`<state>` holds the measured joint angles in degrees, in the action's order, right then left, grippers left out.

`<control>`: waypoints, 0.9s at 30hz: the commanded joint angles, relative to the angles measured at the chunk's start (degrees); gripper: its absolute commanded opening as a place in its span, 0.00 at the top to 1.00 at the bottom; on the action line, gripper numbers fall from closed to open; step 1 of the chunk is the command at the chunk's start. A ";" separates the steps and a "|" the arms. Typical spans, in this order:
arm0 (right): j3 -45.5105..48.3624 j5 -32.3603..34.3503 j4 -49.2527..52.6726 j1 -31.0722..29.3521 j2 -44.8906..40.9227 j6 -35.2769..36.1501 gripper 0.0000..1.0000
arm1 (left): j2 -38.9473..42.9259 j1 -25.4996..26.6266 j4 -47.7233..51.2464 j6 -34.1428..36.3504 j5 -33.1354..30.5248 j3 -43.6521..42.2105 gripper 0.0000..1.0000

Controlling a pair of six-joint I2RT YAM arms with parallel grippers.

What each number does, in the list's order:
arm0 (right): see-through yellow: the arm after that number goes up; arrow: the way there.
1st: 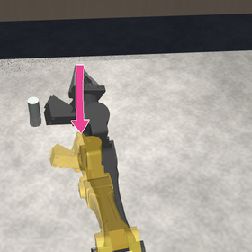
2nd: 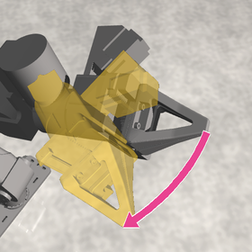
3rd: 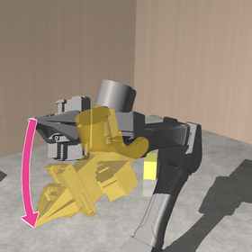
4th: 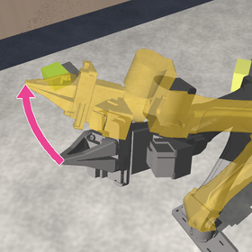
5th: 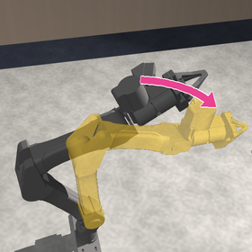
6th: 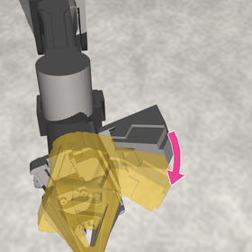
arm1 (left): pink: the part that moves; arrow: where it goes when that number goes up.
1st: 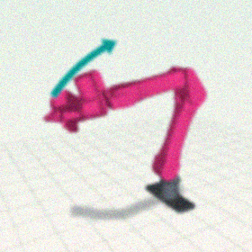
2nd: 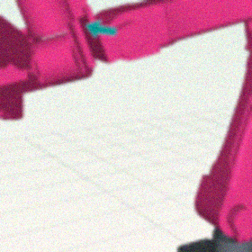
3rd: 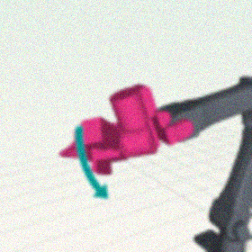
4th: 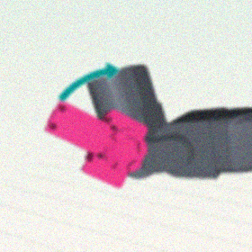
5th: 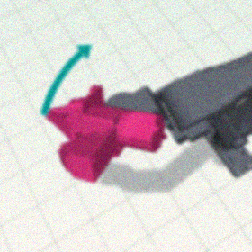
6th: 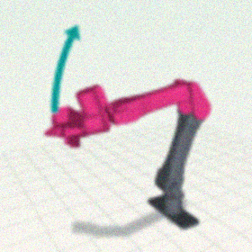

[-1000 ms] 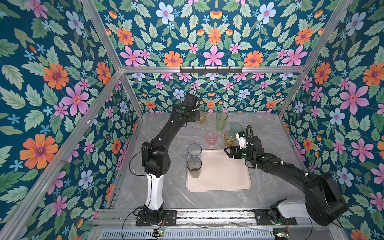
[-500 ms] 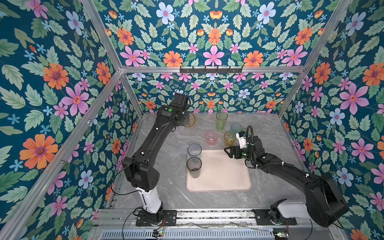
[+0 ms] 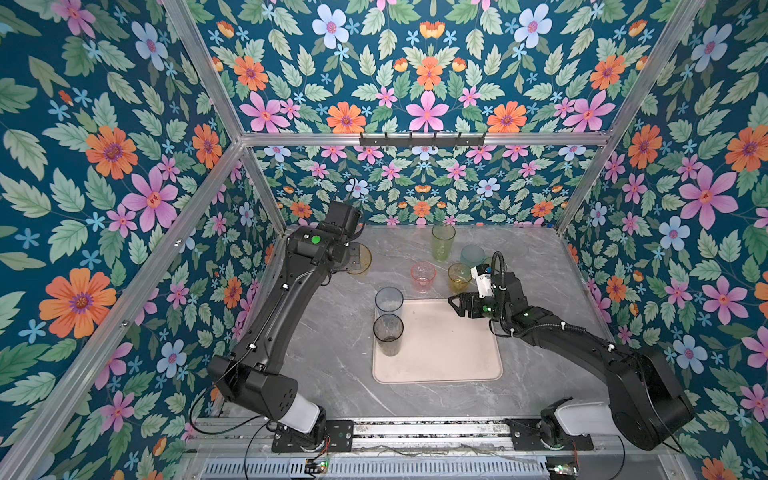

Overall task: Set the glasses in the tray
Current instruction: 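Lift the yellow glass and carry it toward the tray edge nearest the robot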

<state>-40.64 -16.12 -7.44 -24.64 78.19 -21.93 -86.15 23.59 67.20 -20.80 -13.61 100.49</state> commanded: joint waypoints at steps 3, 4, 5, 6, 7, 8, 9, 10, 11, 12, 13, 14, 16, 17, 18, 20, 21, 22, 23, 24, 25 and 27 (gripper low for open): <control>-0.31 0.02 -1.79 0.03 -0.25 0.29 0.11 | 4.53 -0.13 3.29 -2.65 -0.97 -5.03 1.00; -0.21 -0.02 -1.78 -0.01 -0.36 0.29 0.11 | 5.44 -0.12 3.65 -3.15 -0.85 -6.31 1.00; -0.23 -0.05 -1.82 -0.03 -0.45 0.26 0.11 | 6.53 -0.13 3.81 -3.90 -0.75 -7.99 1.00; -0.14 0.12 -1.79 -0.02 -0.49 0.30 0.11 | 7.77 -0.13 3.72 -4.52 -0.43 -9.71 1.00; -0.19 0.12 -1.72 0.01 -0.50 0.25 0.11 | 8.81 -0.13 3.49 -5.00 -0.08 -11.39 1.00; -0.21 0.19 -1.73 -0.05 -0.50 0.26 0.11 | 9.91 -0.13 3.23 -5.51 0.12 -13.18 1.00; -0.13 0.21 -1.72 -0.01 -0.58 0.28 0.11 | 10.94 -0.13 2.91 -6.18 0.43 -15.22 1.00; -0.14 0.21 -1.76 0.02 -0.54 0.28 0.11 | 11.80 -0.13 2.70 -6.56 1.01 -16.47 1.00; -0.08 0.17 -1.71 -0.08 -0.50 0.25 0.11 | 12.66 -0.13 2.44 -7.00 1.90 -18.20 1.00; -0.14 0.20 -1.76 -0.02 -0.50 0.31 0.11 | 13.46 -0.13 2.33 -7.50 2.62 -19.53 1.00; -0.09 0.22 -1.81 -0.01 -0.34 0.36 0.11 | 14.14 -0.08 2.32 -7.95 2.95 -20.53 1.00; -0.15 0.38 -1.87 0.03 -0.25 0.37 0.11 | 14.94 -0.09 2.40 -8.37 3.47 -21.67 1.00; -0.28 0.47 -1.83 -0.05 -0.07 0.38 0.11 | 16.50 -0.13 2.62 -9.08 4.24 -23.40 1.00; -0.18 0.48 -1.89 -0.02 -0.01 0.38 0.11 | 17.23 -0.07 2.95 -9.32 4.33 -24.57 1.00; -0.25 0.54 -1.85 -0.01 0.02 0.44 0.11 | 18.00 -0.03 3.34 -9.51 4.45 -25.41 1.00; -0.19 0.61 -1.86 -0.01 -0.02 0.47 0.11 | 19.35 -0.03 4.02 -10.16 4.88 -27.15 1.00; -0.14 0.70 -1.86 -0.01 -0.06 0.51 0.11 | 19.96 0.03 4.49 -10.52 5.22 -27.82 1.00; -0.20 0.79 -1.83 -0.02 -0.03 0.51 0.11 | 20.55 0.05 4.89 -10.78 5.41 -28.52 1.00; -0.18 0.91 -1.72 -0.05 -0.06 0.61 0.11 | 21.19 0.11 5.32 -11.09 5.75 -29.16 1.00; -0.22 1.00 -1.75 -0.03 -0.10 0.60 0.11 | 21.69 0.20 5.84 -11.43 5.95 -29.59 1.00; -0.21 1.00 -1.78 -0.01 -0.10 0.63 0.11 | 22.18 0.37 6.37 -11.73 5.90 -29.97 1.00; -0.14 1.03 -1.74 -0.08 -0.15 0.62 0.11 | 23.25 0.79 7.38 -12.39 5.93 -30.84 1.00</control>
<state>-40.64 -15.86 -7.51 -24.64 78.15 -21.91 -63.90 24.05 72.20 -31.40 -8.19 70.26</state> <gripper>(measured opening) 0.886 0.096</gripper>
